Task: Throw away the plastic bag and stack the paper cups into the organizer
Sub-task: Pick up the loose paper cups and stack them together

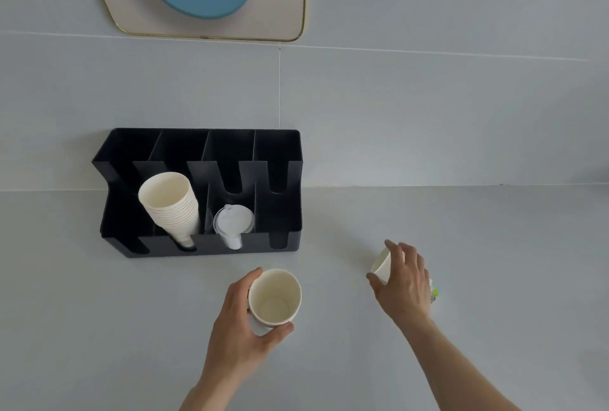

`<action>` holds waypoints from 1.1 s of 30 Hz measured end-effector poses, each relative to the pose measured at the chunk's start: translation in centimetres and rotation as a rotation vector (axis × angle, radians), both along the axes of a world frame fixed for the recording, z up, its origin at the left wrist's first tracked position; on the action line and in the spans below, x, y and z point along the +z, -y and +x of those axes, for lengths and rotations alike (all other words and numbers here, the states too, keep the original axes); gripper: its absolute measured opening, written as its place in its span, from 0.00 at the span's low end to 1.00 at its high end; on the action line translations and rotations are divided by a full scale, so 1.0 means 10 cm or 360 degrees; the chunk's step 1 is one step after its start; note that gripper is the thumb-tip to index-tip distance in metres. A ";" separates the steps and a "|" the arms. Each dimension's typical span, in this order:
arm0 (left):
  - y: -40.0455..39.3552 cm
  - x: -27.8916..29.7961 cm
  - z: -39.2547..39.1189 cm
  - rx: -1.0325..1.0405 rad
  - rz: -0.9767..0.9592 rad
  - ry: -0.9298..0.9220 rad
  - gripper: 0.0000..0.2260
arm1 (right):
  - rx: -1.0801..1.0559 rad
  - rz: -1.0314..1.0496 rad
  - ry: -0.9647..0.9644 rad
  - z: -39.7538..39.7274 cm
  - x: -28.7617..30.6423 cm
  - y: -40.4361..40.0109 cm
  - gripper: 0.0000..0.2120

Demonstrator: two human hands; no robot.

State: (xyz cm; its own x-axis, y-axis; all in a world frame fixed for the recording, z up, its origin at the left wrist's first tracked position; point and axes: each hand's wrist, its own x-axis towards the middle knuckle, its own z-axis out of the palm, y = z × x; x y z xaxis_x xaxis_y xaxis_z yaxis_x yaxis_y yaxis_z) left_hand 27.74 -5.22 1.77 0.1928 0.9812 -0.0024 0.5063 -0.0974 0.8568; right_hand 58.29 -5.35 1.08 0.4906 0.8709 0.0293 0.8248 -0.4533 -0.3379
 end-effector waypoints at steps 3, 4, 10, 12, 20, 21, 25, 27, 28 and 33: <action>-0.02 0.00 0.12 -0.0010 -0.0008 0.0001 0.43 | 0.0002 -0.0261 -0.0019 0.25 -0.09 0.05 0.46; -0.03 0.00 0.16 -0.0016 -0.0009 0.0002 0.42 | 0.0002 -0.0300 -0.0015 0.31 -0.13 0.06 0.48; -0.06 0.00 0.23 0.0030 -0.0018 -0.0016 0.42 | 0.0053 -0.0387 0.0251 0.35 -0.25 0.07 0.40; -0.03 -0.01 0.23 0.0042 -0.0022 -0.0031 0.42 | 0.0076 -0.0399 0.0230 0.30 -0.25 0.09 0.37; -0.01 0.04 0.26 0.0042 -0.0040 -0.0056 0.42 | 0.0148 0.0356 -0.0957 -0.28 0.48 -0.03 0.36; -0.01 0.04 0.25 0.0046 -0.0044 -0.0064 0.43 | 0.0206 0.0421 -0.1143 -0.40 0.63 -0.04 0.36; 0.02 0.06 0.26 0.0055 -0.0103 -0.0051 0.43 | 0.0538 0.0585 -0.1406 -0.74 1.10 0.01 0.43; 0.03 0.07 0.27 0.0043 -0.0126 -0.0043 0.42 | 0.0652 0.0627 -0.1439 -0.86 1.18 0.05 0.44; 0.04 0.07 0.27 0.0044 -0.0131 -0.0043 0.41 | 0.0701 0.0620 -0.1431 -0.91 1.18 0.06 0.44; 0.07 0.13 0.26 0.0061 -0.0223 -0.0003 0.44 | 0.0774 0.0377 -0.1264 -1.07 0.86 0.11 0.43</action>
